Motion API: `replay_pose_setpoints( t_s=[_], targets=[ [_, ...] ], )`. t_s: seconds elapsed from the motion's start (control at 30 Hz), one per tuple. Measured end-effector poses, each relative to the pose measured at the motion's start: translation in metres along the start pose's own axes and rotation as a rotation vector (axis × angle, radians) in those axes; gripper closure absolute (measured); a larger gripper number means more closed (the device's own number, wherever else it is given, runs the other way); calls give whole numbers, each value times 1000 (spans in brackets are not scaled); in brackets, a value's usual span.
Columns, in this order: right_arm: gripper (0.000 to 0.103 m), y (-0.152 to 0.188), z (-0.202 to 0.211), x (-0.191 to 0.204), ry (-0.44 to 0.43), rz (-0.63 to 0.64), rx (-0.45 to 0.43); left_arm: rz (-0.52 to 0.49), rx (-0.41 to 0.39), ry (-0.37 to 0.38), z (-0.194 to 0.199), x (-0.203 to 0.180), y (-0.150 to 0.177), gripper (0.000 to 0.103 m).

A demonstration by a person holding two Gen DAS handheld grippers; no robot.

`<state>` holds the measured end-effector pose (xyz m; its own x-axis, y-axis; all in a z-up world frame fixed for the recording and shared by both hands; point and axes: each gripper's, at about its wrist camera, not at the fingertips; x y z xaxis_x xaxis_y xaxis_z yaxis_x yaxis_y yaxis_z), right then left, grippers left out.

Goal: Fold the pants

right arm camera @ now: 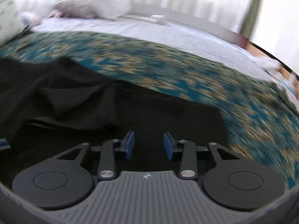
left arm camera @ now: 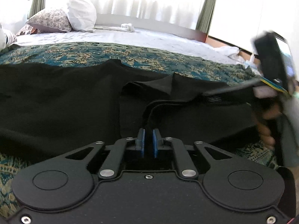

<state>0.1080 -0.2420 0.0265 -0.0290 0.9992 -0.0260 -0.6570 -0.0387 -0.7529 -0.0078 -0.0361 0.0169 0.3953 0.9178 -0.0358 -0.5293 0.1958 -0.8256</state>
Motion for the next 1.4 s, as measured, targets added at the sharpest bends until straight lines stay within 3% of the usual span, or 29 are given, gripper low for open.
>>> replay_pose_setpoints(
  t_s=[0.07, 0.13, 0.27, 0.47, 0.6, 0.7, 0.8, 0.9, 1.03, 1.2, 1.27, 1.4],
  targets=[
    [60, -12, -4, 17, -79, 24, -4, 25, -4, 15, 0, 5, 2, 92],
    [51, -29, -11, 34, -129, 35, -10, 51, -8, 25, 0, 9, 4, 92],
    [51, -57, -32, 54, -196, 28, 8, 78, -20, 42, 2, 17, 7, 92],
    [50, -67, -62, 66, -219, -26, 76, 108, -28, 73, 3, 28, 10, 93],
    [27, -70, -39, 46, -261, -128, 11, 112, -41, 86, 2, 31, 13, 92],
    [19, -64, -18, 50, -237, -13, -14, 102, -49, 86, 0, 33, 16, 92],
    [15, -45, -9, 70, -208, 177, 24, 101, -53, 88, -1, 32, 17, 92],
    [15, -29, -19, 86, -103, 316, 44, 95, -56, 87, 0, 30, 19, 92],
    [14, -51, -38, 74, 0, 153, 15, 86, -60, 81, 0, 27, 20, 92],
    [14, -71, -29, 68, 115, 72, -182, 88, -62, 84, 2, 25, 22, 92],
    [14, -75, -17, 64, 89, 56, -203, 94, -63, 88, 2, 26, 22, 92],
    [12, -59, 1, 72, -50, 161, -108, 100, -68, 92, 1, 28, 23, 92]
  ],
)
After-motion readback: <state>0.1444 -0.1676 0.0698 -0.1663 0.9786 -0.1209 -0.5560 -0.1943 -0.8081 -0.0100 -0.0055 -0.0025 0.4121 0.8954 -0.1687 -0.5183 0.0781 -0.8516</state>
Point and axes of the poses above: each gripper's, at about its wrist camera, not at the fingertips, and z roughly against the way its jaws point, x to its left, y to its underside, and after that the axes turned 10 degrees about -z, right-handed
